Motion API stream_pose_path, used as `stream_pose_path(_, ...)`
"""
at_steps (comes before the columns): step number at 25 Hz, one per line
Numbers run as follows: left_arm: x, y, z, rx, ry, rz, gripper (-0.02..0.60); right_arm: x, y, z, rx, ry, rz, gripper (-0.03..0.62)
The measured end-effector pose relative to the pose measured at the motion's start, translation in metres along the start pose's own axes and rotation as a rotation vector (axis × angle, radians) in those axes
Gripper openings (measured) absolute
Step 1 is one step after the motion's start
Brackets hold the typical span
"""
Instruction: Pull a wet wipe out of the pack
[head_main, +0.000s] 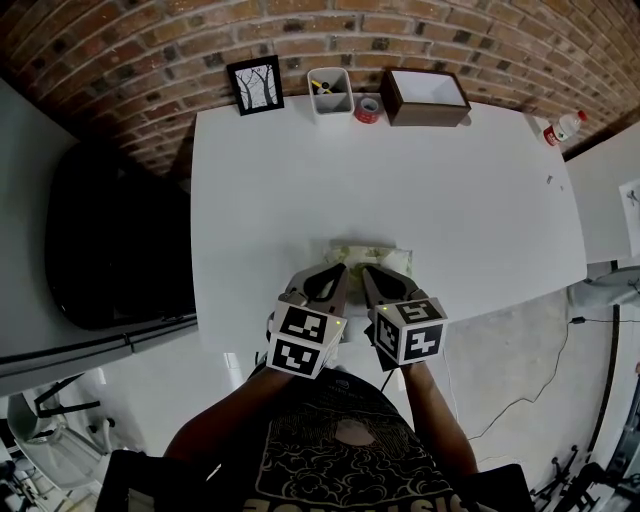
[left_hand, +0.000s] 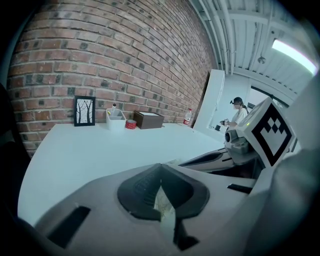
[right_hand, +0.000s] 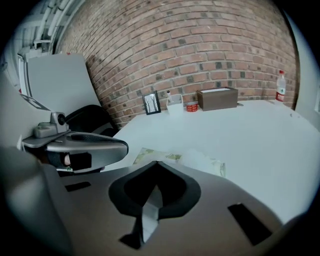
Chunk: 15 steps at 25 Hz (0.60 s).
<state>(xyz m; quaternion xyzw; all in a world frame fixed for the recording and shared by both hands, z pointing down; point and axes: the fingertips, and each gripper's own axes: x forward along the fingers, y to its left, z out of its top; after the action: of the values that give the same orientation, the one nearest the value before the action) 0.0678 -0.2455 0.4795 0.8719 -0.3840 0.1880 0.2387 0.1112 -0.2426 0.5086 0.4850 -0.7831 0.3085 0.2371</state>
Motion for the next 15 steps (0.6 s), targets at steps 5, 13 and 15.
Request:
stream_pose_path(5,-0.004,0.0,0.003,0.005,-0.012,0.01,0.011,-0.007,-0.001,0.007,0.018,-0.036,-0.005,0.015)
stream_pose_path(13,-0.006,-0.006,0.006,0.02,-0.021,0.011,0.011,-0.017,-0.004,0.017,0.035,-0.091,-0.009,0.015)
stream_pose_path(15,-0.007,-0.008,0.007,0.022,-0.022,0.01,0.011,-0.02,-0.005,0.019,0.034,-0.1,-0.01,0.015)
